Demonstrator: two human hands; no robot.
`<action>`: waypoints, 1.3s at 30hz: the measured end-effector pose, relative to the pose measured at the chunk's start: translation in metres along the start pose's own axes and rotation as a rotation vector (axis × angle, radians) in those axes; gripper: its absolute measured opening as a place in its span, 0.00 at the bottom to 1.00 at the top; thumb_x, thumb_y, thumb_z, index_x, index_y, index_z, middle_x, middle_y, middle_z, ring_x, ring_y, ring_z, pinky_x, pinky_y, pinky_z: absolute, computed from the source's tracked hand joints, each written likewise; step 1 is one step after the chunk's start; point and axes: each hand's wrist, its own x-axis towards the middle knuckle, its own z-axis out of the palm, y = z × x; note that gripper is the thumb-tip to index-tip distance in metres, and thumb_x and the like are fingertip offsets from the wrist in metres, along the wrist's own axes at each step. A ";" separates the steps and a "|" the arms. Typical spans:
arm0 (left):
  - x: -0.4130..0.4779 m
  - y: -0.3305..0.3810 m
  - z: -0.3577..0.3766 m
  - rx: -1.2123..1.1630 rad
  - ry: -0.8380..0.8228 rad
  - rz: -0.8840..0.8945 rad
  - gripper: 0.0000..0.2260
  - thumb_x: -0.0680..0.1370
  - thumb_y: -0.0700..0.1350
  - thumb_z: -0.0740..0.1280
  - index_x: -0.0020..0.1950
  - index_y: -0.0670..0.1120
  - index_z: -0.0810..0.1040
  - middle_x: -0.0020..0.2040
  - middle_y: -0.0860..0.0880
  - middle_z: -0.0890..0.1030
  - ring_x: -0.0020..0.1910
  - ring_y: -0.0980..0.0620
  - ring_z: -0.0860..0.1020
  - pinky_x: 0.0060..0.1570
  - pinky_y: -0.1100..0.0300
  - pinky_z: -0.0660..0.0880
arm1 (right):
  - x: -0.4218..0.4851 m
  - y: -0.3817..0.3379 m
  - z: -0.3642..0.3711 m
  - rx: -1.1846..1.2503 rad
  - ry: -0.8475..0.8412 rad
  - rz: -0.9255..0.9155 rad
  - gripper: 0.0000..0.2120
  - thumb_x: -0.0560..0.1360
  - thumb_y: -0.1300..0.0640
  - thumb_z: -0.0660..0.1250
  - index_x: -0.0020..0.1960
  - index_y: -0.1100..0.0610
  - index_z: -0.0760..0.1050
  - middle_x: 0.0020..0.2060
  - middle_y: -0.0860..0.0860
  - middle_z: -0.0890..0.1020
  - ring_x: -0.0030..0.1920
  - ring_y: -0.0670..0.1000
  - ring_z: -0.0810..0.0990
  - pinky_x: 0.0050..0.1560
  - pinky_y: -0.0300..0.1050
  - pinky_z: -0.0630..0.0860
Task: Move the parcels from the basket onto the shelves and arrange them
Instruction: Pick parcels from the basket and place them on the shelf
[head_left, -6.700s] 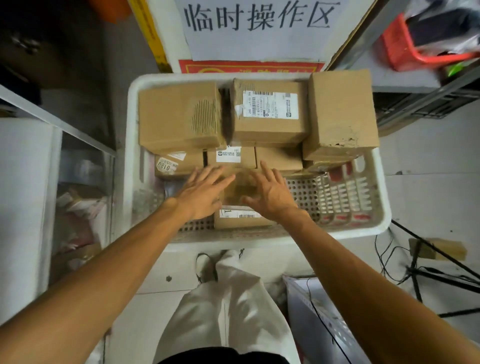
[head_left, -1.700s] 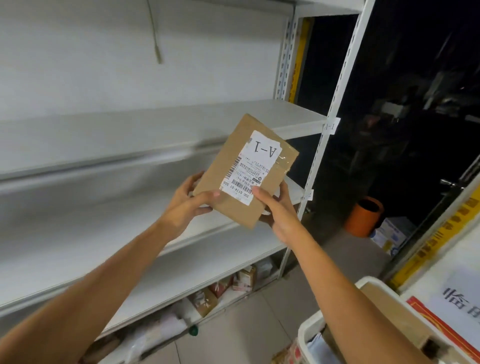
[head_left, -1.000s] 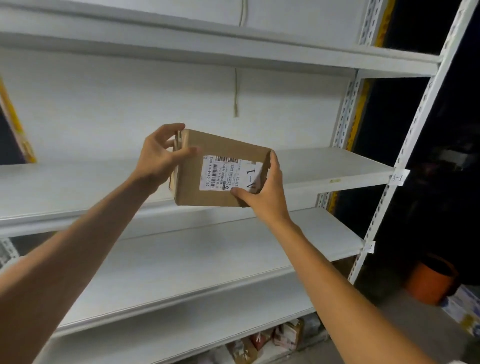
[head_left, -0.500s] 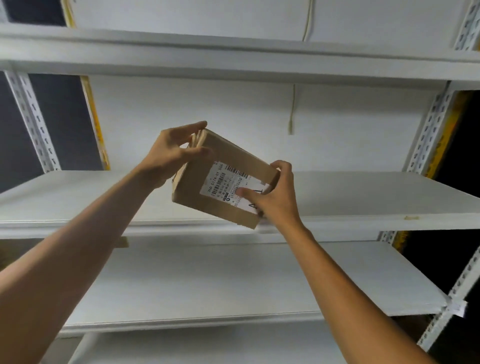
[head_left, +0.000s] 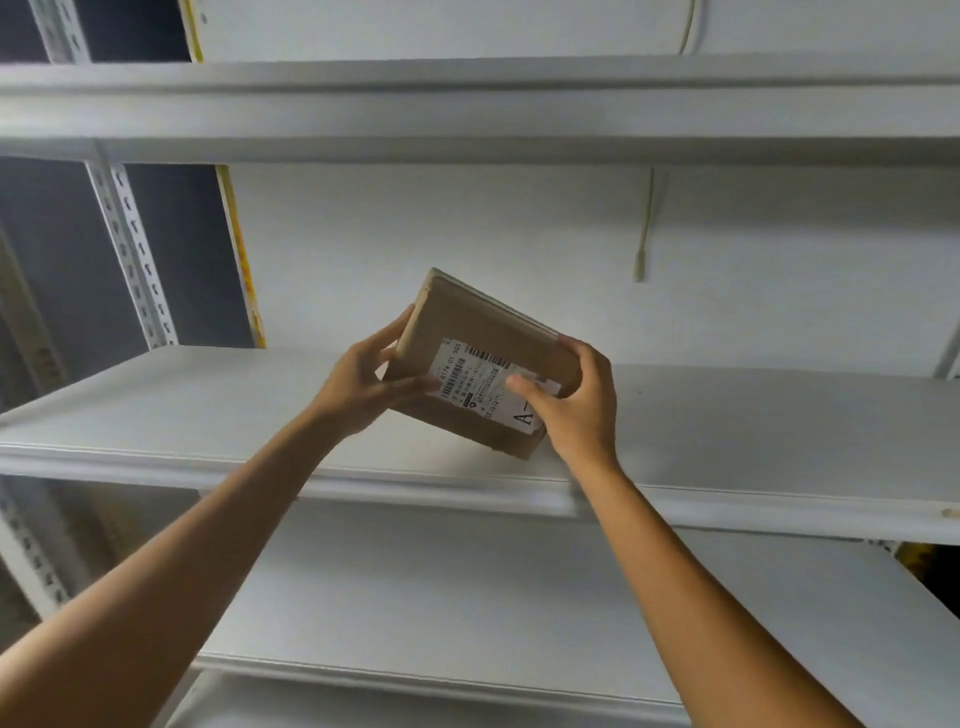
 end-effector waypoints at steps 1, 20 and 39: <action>0.002 -0.004 0.005 -0.024 0.103 0.003 0.35 0.67 0.46 0.78 0.72 0.53 0.69 0.62 0.48 0.79 0.62 0.52 0.77 0.59 0.45 0.76 | 0.003 0.003 0.000 0.010 0.007 0.007 0.26 0.66 0.49 0.79 0.60 0.45 0.72 0.55 0.38 0.75 0.54 0.32 0.74 0.48 0.21 0.69; 0.059 -0.062 0.030 -0.345 0.111 -0.210 0.31 0.70 0.39 0.73 0.69 0.57 0.69 0.62 0.52 0.79 0.60 0.47 0.78 0.50 0.42 0.78 | 0.055 0.036 0.036 -0.323 -0.176 -0.004 0.31 0.72 0.48 0.73 0.71 0.51 0.66 0.60 0.53 0.72 0.56 0.53 0.78 0.51 0.42 0.76; 0.157 -0.136 -0.038 -0.254 0.033 -0.147 0.33 0.76 0.32 0.66 0.76 0.53 0.61 0.67 0.45 0.75 0.55 0.43 0.80 0.52 0.45 0.79 | 0.130 0.054 0.132 -0.365 -0.098 0.153 0.28 0.74 0.56 0.72 0.69 0.52 0.64 0.61 0.50 0.79 0.57 0.54 0.80 0.52 0.45 0.76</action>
